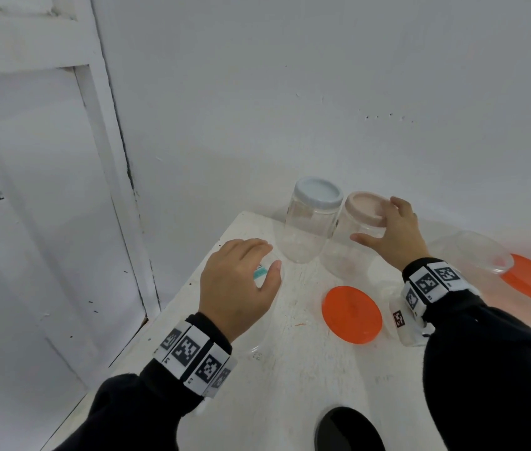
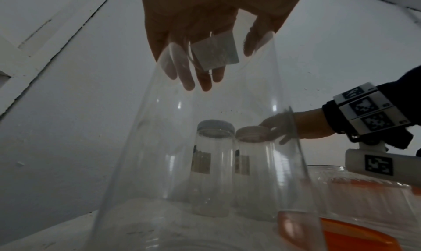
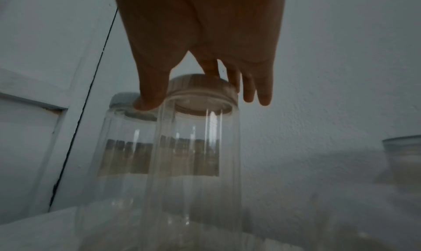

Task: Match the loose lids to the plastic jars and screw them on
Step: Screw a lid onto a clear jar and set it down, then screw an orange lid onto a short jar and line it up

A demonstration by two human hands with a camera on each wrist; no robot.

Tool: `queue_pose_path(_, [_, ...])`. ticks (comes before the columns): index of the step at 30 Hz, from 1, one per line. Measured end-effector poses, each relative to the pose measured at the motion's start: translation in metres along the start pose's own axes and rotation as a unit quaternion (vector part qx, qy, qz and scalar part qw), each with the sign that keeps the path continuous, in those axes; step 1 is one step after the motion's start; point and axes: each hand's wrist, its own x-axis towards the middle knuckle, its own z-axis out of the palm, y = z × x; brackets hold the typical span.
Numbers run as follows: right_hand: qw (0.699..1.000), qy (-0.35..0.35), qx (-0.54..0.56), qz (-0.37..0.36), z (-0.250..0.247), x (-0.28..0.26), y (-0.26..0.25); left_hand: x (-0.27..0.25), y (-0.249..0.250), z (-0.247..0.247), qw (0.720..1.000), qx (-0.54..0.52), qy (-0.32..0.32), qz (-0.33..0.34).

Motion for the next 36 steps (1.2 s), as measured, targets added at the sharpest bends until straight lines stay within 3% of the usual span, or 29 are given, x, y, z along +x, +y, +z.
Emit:
queue_pose_path(6, [1.000, 0.015, -0.026, 0.009, -0.024, -0.022, 0.014, 0.000, 0.001, -0.002, 1.000, 0.006, -0.004, 0.007])
queue_pose_path(10, [0.995, -0.073, -0.052, 0.036, -0.033, -0.044, 0.037, 0.000, 0.000, -0.003, 1.000, 0.006, -0.011, 0.012])
queue_pose_path(14, [0.971, -0.192, -0.126, 0.060, -0.031, -0.060, 0.063, 0.001, -0.002, -0.004, 0.999, 0.013, -0.024, 0.016])
queue_pose_path(17, [0.960, -0.233, -0.134, 0.080, -0.025, -0.069, 0.076, 0.003, -0.002, -0.005, 0.998, 0.030, -0.053, 0.013])
queue_pose_path(20, [0.958, -0.231, -0.149, 0.077, -0.020, -0.075, 0.083, 0.004, 0.003, -0.010, 0.995, 0.070, -0.067, 0.023])
queue_pose_path(23, [0.963, -0.207, -0.151, 0.080, -0.019, -0.078, 0.084, 0.005, 0.016, -0.019, 0.992, 0.100, -0.039, 0.064])
queue_pose_path(27, [0.965, -0.195, -0.157, 0.080, -0.018, -0.086, 0.083, -0.002, 0.058, -0.022, 0.991, 0.029, 0.000, 0.134])
queue_pose_path(30, [0.965, -0.192, -0.160, 0.076, -0.020, -0.097, 0.082, -0.017, 0.091, -0.003, 0.977, -0.063, -0.086, 0.183])
queue_pose_path(32, [0.966, -0.198, -0.152, 0.073, -0.024, -0.105, 0.081, -0.020, 0.103, 0.018, 0.958, -0.087, -0.205, 0.180])
queue_pose_path(34, [0.966, -0.206, -0.137, 0.070, -0.031, -0.115, 0.082, -0.015, 0.107, 0.046, 0.925, -0.064, -0.338, 0.160])
queue_pose_path(36, [0.969, -0.204, -0.123, 0.062, -0.039, -0.127, 0.084, -0.006, 0.107, 0.074, 0.898, -0.006, -0.406, 0.171])
